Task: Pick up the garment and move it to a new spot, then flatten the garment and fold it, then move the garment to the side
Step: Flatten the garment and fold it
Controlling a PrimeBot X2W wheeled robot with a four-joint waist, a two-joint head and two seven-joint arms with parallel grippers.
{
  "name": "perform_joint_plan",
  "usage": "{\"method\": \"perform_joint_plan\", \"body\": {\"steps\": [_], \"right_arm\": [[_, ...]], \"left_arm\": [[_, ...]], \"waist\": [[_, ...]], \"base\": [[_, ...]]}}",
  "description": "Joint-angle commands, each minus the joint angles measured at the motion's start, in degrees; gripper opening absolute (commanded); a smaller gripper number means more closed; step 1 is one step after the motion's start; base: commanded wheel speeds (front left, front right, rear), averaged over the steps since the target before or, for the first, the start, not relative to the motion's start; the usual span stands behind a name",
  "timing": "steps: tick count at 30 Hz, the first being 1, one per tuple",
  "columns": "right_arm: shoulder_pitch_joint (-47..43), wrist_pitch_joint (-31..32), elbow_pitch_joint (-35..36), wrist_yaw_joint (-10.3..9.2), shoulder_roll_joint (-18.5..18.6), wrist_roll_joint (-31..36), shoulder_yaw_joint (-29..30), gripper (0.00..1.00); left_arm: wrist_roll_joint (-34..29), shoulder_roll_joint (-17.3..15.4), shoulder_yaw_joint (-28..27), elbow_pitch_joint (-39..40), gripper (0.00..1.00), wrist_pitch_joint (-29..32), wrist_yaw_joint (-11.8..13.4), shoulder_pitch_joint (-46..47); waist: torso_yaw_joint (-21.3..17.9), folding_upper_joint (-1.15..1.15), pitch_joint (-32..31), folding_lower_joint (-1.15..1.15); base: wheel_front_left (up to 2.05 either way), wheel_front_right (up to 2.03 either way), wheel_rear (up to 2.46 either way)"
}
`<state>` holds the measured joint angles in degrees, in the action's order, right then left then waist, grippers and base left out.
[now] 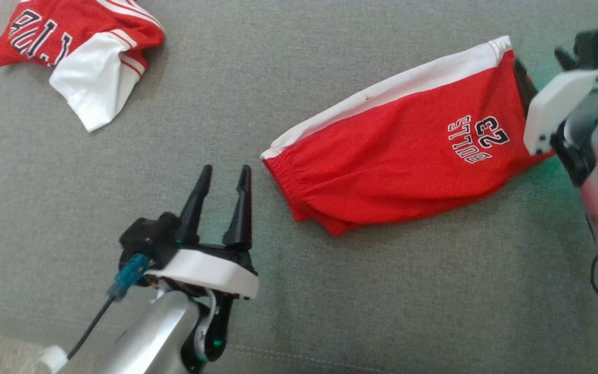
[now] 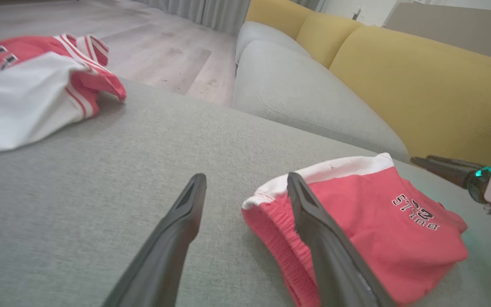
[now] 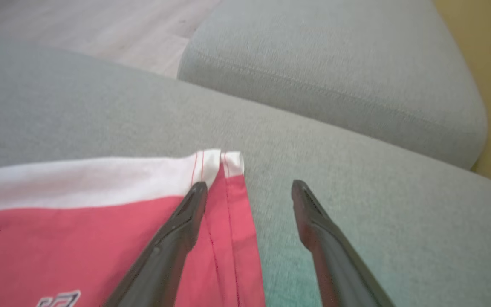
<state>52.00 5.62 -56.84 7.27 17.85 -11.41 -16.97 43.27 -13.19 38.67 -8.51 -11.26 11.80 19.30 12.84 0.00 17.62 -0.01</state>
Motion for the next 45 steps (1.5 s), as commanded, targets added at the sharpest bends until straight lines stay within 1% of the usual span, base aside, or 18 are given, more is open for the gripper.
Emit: {"method": "perform_joint_plan", "body": {"steps": [1,6,10,13,14,15,16,18,19,23,26,27,30,32,36,39,42,45], "right_arm": [[-1.3,1.6,0.9,0.22,0.7,-2.0,-2.2,1.00],[-3.1,8.1,1.2,0.22,3.1,-8.0,-6.1,1.00],[-4.1,12.7,1.8,0.22,4.4,-12.6,-7.6,1.00],[-5.0,15.2,2.7,0.22,4.6,-16.1,-8.0,1.00],[-5.3,15.8,3.2,0.22,4.7,-17.0,-8.3,0.83],[-5.5,16.2,3.7,0.22,5.0,-17.7,-8.7,0.55],[-5.8,16.5,4.2,0.22,5.2,-18.3,-9.1,0.39],[-6.0,16.2,5.3,0.22,5.3,-19.0,-9.7,0.02],[-6.1,15.7,5.8,0.22,5.4,-19.3,-9.9,0.00],[-6.1,12.5,6.9,0.22,5.0,-19.9,-9.2,0.00],[-7.1,9.7,7.6,0.22,4.4,-20.2,-8.4,0.00],[-7.1,9.7,7.6,0.22,4.4,-20.2,-8.4,0.00],[-8.9,7.3,8.4,0.22,4.0,-20.5,-7.6,0.00],[-10.7,5.9,8.9,0.22,3.6,-20.5,-6.8,0.00],[-14.8,3.3,10.0,0.22,2.0,-20.0,-3.9,0.00],[-17.8,1.5,11.1,0.22,0.6,-18.8,-1.2,0.00],[-20.5,0.7,12.5,0.22,-0.9,-17.6,1.5,0.00],[-22.7,0.8,13.8,0.22,-2.1,-16.4,4.2,0.00]], "left_arm": [[-0.7,-2.2,-2.8,3.3,1.00,-0.7,1.0,0.0],[-1.6,-4.9,-4.0,7.5,1.00,-0.5,3.6,-2.0],[-1.8,-6.0,-5.1,9.2,1.00,-0.7,5.1,-3.1],[-1.8,-6.5,-5.7,10.0,1.00,-0.9,5.7,-3.6],[-1.9,-6.7,-5.8,10.1,1.00,-0.9,5.8,-3.7],[-1.9,-6.8,-5.9,10.2,1.00,-1.0,5.9,-3.8],[-1.9,-6.9,-6.0,10.4,1.00,-1.0,6.0,-3.8],[-2.0,-7.2,-6.3,10.6,1.00,-1.1,6.3,-3.9],[-2.1,-7.4,-6.4,10.8,1.00,-1.2,6.4,-3.9],[-2.3,-7.8,-6.7,11.1,1.00,-1.4,6.4,-3.8],[-2.6,-8.2,-7.0,10.9,1.00,-1.8,6.3,-4.0],[-2.6,-8.2,-7.0,10.9,1.00,-1.8,6.3,-4.0],[-2.8,-8.6,-7.1,10.6,1.00,-2.0,6.3,-4.5],[-3.0,-9.0,-6.8,10.5,1.00,-2.1,5.7,-4.9],[-3.0,-9.8,-6.7,10.3,1.00,-2.3,5.3,-6.4],[-2.7,-10.2,-7.1,10.4,1.00,-2.5,5.5,-7.8],[-2.4,-10.5,-7.2,10.1,1.00,-2.6,5.6,-8.8],[-2.4,-10.6,-7.1,10.2,1.00,-2.6,5.7,-9.4]], "waist": [[0.5,0.00,-0.6,0.01],[1.3,0.00,-0.3,0.01],[1.7,0.00,0.1,0.01],[1.9,0.00,0.1,0.01],[1.9,0.00,0.1,0.01],[1.9,0.00,0.0,0.01],[1.8,0.00,-0.1,0.01],[1.4,0.00,-0.4,0.01],[1.1,0.00,-0.6,0.01],[-0.6,0.00,-1.7,0.01],[-2.6,0.00,-3.3,0.01],[-2.6,0.00,-3.3,0.01],[-5.1,0.00,-5.0,0.01],[-7.1,0.00,-6.2,0.01],[-11.1,0.00,-8.3,0.01],[-14.0,0.00,-9.4,0.01],[-16.0,0.00,-9.9,0.01],[-16.9,0.00,-10.1,0.01]], "base": [[0.00,0.00,0.00],[0.00,0.00,0.00],[0.00,0.00,0.00],[0.00,0.00,0.00],[0.00,0.00,0.00],[0.00,0.00,0.00],[0.00,0.00,0.00],[0.00,0.00,0.00],[0.00,0.00,0.00],[0.00,0.00,0.00],[0.00,0.00,0.00],[0.00,0.00,0.00],[0.00,0.00,0.00],[0.00,0.00,0.00],[0.00,0.00,0.00],[0.00,0.00,0.00],[0.00,0.00,0.00],[0.00,0.00,0.00]]}}
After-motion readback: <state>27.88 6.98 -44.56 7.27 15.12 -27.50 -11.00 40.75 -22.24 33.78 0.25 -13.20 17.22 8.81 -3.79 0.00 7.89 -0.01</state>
